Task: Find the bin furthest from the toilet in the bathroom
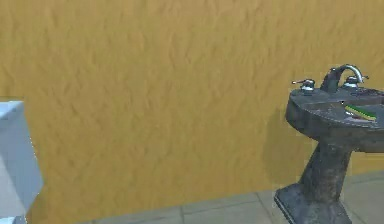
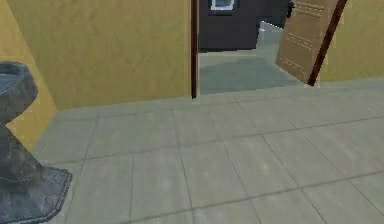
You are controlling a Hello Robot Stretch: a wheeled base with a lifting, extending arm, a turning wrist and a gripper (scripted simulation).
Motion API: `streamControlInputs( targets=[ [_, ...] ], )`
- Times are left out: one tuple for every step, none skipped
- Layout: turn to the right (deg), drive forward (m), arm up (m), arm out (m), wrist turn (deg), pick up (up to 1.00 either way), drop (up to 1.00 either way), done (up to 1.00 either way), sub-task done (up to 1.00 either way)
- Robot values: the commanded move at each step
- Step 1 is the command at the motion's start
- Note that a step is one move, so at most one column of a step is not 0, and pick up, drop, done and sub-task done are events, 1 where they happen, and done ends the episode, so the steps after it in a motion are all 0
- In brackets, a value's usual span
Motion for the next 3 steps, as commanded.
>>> streamControlInputs(
  targets=[
    [45.0, 0.0, 0.0, 0.0, 0.0, 0.0, 0.0, 0.0, 0.0],
    [45.0, 0.0, 0.0, 0.0, 0.0, 0.0, 0.0, 0.0, 0.0],
    [45.0, 0.0, 0.0, 0.0, 0.0, 0.0, 0.0, 0.0, 0.0]
  ],
)
